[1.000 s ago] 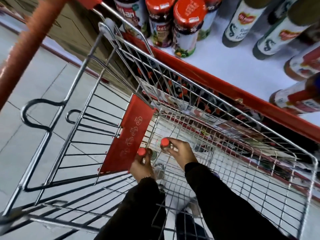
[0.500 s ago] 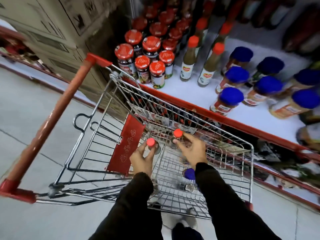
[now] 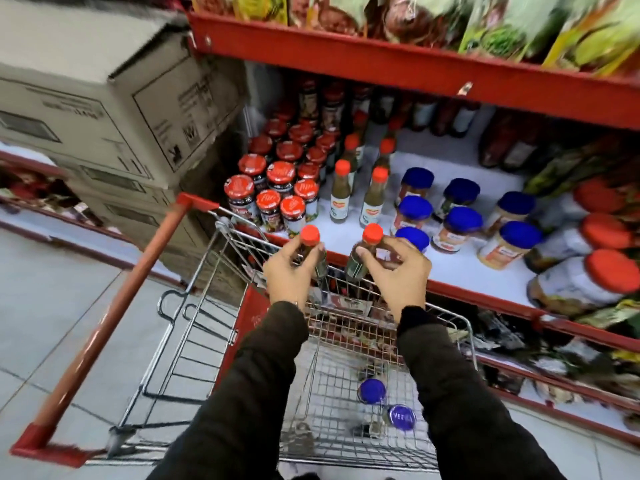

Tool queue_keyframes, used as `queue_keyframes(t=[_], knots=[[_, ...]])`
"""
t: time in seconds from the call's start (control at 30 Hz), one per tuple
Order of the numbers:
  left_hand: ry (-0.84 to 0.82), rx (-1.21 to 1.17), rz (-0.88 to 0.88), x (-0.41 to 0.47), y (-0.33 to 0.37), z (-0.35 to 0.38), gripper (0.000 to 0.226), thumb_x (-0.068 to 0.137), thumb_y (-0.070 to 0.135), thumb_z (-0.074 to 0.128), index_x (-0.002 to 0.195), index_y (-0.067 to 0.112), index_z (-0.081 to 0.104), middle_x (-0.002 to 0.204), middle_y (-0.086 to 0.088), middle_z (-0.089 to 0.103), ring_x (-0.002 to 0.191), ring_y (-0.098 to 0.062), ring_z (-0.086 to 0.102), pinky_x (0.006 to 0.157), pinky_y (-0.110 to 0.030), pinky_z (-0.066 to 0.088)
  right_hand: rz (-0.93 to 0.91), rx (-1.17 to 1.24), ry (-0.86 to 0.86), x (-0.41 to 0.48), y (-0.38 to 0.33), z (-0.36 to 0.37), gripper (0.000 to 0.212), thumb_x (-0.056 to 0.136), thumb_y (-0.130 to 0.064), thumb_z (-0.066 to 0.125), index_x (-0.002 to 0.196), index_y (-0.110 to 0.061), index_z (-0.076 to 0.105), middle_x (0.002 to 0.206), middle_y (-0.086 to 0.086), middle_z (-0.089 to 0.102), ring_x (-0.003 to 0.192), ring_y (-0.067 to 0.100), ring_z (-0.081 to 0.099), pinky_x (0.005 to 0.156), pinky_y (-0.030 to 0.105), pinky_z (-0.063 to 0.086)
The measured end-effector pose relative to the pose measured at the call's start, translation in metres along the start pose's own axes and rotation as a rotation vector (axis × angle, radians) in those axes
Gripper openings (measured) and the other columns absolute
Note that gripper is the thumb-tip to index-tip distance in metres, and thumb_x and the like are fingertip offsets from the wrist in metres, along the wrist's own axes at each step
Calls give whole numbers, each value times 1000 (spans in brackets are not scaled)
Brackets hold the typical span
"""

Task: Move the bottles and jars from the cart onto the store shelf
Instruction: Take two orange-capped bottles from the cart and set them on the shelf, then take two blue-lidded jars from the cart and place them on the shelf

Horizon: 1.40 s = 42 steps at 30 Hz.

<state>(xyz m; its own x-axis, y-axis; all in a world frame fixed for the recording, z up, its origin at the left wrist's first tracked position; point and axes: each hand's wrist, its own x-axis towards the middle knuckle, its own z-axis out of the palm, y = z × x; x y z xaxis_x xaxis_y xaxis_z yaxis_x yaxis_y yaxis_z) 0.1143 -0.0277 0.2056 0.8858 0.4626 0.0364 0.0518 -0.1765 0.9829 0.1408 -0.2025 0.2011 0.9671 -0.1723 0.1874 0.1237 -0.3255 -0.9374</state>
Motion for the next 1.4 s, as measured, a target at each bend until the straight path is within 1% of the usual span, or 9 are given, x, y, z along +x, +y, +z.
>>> queue_keyframes(t=[0.1,0.2,0.4,0.5,0.83,0.97,1.07,1.23,1.4], knots=[[-43,25,91,25,15,9,29,86,26,75,113,14,75,104,5,77,108,-18,71,100,-33,54,-41,-9,58,19,-13,4,20,77,-36,83,89,-44,68,97,-13,71,93,-2,65,76,10,54],[-100,36,153,48,21,21,28,88,19,73,115,12,73,105,5,76,105,-14,70,100,-33,54,-50,-116,85,37,-11,11,21,79,-33,82,95,-34,69,99,-7,72,94,4,63,85,18,52],[-214,72,132,76,7,34,35,90,18,70,124,10,69,119,0,74,117,-14,66,108,-40,49,20,-211,67,54,4,23,26,79,-25,83,101,-16,73,99,-3,75,91,6,66,81,5,46],[-226,76,124,81,0,37,34,91,20,70,124,13,69,118,2,74,115,-14,67,107,-40,50,50,-229,75,54,7,25,28,79,-26,83,103,-15,73,103,1,77,95,10,69,88,20,50],[-236,210,129,85,-2,46,37,95,23,63,130,12,62,121,-4,72,115,-21,64,105,-33,48,75,-284,12,51,4,28,40,86,-24,77,123,-13,68,122,6,73,114,20,67,97,39,57],[-175,137,33,64,-12,46,49,97,31,59,144,17,51,142,-5,60,133,-19,53,113,-40,43,116,-171,-6,31,9,19,45,92,-23,70,135,-16,60,129,7,68,115,17,67,94,29,56],[-109,87,29,26,-31,44,53,99,37,53,149,21,43,154,-1,47,144,-15,41,119,-44,36,30,-211,-22,0,22,9,37,96,-27,63,132,-20,61,127,5,66,111,16,66,97,37,56],[-303,306,1,-37,-76,48,57,103,43,42,156,31,26,167,10,17,156,-11,9,127,-43,20,28,-457,-200,-48,62,-16,45,100,-38,53,142,-21,52,152,-1,48,138,14,46,114,29,36],[-517,463,-68,-80,-117,54,55,103,37,43,156,31,28,168,4,14,156,-14,9,124,-34,16,189,-603,-390,-90,116,-55,52,102,-42,49,149,-21,44,161,-1,36,146,18,36,119,31,29]])
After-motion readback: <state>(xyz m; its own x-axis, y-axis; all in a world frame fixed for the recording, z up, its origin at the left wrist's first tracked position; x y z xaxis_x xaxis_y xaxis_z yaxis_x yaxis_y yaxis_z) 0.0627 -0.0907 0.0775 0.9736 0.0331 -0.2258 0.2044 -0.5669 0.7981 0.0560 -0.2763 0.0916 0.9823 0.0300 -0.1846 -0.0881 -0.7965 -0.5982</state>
